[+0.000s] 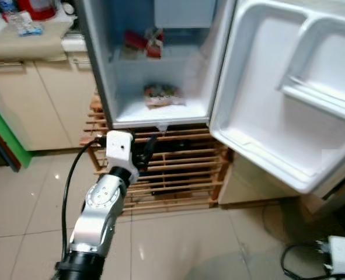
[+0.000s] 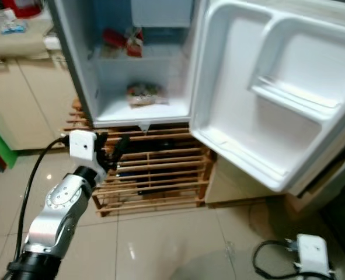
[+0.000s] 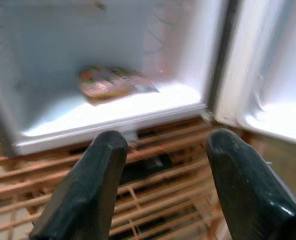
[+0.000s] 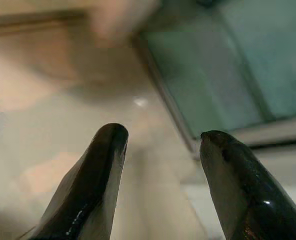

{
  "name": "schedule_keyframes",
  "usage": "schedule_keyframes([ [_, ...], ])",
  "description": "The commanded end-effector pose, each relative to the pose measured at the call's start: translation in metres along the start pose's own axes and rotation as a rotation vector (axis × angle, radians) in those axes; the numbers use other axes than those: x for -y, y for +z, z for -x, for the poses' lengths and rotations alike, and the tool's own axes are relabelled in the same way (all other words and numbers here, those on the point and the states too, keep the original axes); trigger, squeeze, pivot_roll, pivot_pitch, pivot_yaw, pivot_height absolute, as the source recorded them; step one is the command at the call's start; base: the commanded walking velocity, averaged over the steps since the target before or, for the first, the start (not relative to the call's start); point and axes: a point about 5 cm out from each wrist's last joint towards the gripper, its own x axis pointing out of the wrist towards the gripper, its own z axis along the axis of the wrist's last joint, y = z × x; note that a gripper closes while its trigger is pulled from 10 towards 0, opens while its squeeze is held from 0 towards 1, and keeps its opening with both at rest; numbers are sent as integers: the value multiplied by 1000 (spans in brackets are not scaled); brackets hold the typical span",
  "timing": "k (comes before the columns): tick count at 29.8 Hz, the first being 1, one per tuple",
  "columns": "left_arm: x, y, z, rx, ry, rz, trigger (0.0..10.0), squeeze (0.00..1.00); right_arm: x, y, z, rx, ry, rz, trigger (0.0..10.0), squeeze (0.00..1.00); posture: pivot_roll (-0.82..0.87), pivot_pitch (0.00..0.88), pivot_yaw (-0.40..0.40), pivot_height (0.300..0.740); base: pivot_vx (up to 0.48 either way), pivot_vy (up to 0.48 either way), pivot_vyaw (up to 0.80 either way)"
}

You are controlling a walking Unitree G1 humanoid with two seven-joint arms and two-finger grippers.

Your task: Restocking fridge

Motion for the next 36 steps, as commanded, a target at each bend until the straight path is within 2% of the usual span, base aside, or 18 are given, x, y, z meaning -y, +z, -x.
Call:
schedule_keyframes([
  [1,4,-21,-4,-155,-24,-57,10000,0,34,32,-10,111,-178,-69,10000,0,-232,0,22,740,0,0,0],
  [2,4,-21,-4,-155,-24,-57,10000,0,34,32,-10,111,-178,-69,10000,0,-232,0,22,740,0,0,0],
  [3,-3,-48,-1,-341,-8,-141,10000,0,60,53,-13,204,-292,-95,10000,0,-235,0,26,740,0,0,0],
  [5,-5,-55,1,-388,-8,-160,10000,0,66,59,-13,229,-322,-99,10000,0,-235,0,26,740,0,0,0],
  [6,-3,-62,3,-431,-34,-177,10000,0,81,76,-11,294,-397,-125,10000,0,-239,0,27,740,0,0,0],
  [7,-3,-62,3,-431,-34,-177,10000,0,81,76,-11,294,-397,-125,10000,0,-239,0,27,740,0,0,0],
  [8,0,-66,4,-448,-61,-177,10000,0,94,91,-10,339,-460,-146,10000,0,-244,0,28,740,0,0,0],
  [12,3,-74,5,-493,-94,-170,10000,0,106,115,-6,403,-502,-196,10000,0,-248,0,28,740,0,0,0],
  [14,3,-80,6,-532,-102,-176,10000,0,103,137,-2,482,-467,-242,10000,0,-251,0,28,740,0,0,0],
  [16,2,-88,8,-583,-109,-196,10000,0,92,158,2,558,-386,-299,10000,0,-255,0,31,740,0,0,0],
  [18,1,-91,9,-602,-112,-205,10000,0,88,164,4,581,-360,-312,10000,0,-255,0,31,740,0,0,0],
  [20,-5,-105,14,-670,-111,-221,10000,0,70,188,15,672,-244,-347,10000,0,-257,0,37,740,0,0,0],
  [24,-10,-117,20,-728,-120,-236,10000,0,55,206,26,738,-167,-362,10000,0,-254,0,39,740,0,0,0],
  [25,-14,-130,29,-794,-129,-237,10000,0,43,219,36,793,-93,-377,10000,0,-251,0,40,740,0,0,0],
  [29,-21,-154,48,-911,-135,-235,10000,0,29,231,51,839,23,-410,10000,0,-248,0,40,740,0,0,0],
  [31,-24,-170,65,-994,-131,-259,10000,0,12,234,64,848,133,-429,10000,0,-250,0,41,740,0,0,0],
  [33,-27,-186,86,-1081,-128,-270,10000,0,-16,235,84,848,339,-422,10000,0,-255,0,45,740,0,0,0],
  [36,-30,-202,114,-1189,-162,-280,10000,0,-62,227,124,783,785,-315,10000,0,-266,0,54,740,0,0,0],
])
